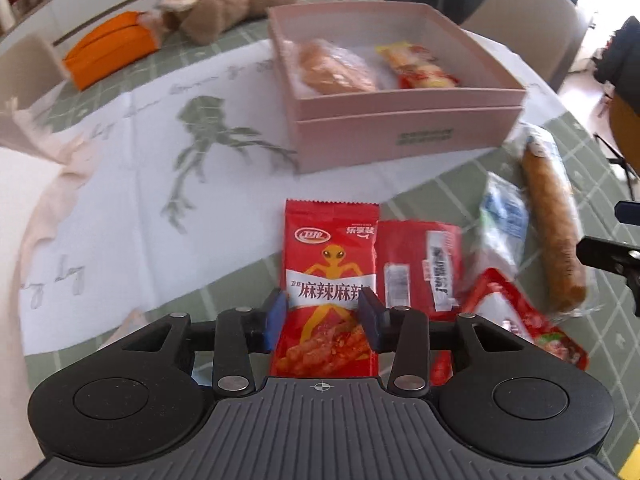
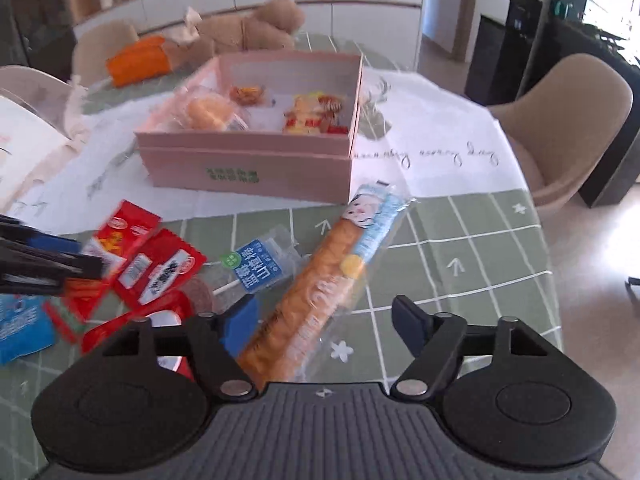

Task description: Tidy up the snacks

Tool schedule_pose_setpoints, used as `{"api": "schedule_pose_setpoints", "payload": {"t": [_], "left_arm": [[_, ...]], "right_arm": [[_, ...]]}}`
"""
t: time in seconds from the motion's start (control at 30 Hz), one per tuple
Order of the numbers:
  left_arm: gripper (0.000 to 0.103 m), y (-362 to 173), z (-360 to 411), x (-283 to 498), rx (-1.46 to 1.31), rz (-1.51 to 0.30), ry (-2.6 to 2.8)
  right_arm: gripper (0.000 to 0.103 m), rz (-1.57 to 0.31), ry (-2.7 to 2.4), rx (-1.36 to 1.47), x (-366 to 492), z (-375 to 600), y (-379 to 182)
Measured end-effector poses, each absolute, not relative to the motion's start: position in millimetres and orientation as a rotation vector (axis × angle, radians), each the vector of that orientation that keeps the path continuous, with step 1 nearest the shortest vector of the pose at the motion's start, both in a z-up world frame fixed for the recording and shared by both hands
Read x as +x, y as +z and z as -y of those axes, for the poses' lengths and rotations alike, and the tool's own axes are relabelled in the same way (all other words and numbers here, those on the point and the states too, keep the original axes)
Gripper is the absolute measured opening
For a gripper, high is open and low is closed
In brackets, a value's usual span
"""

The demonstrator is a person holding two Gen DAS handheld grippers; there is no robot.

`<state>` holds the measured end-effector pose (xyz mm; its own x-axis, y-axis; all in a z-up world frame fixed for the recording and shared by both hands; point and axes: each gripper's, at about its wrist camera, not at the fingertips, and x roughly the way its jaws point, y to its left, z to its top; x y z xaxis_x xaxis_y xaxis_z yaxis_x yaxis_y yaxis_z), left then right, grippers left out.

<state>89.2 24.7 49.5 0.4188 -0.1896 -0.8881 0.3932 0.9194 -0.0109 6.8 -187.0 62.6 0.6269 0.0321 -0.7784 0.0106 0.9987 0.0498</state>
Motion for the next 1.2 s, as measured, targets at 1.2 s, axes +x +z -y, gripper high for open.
{"api": "schedule_pose_setpoints", "payload": {"t": [1.2], "left_arm": [[0.067,39.5,-18.1,107.3,0.22,-1.07,-0.398]], "right_arm": [[0.079,-0.958,0.08,0.095,-56.7,165.9,49.4]]}}
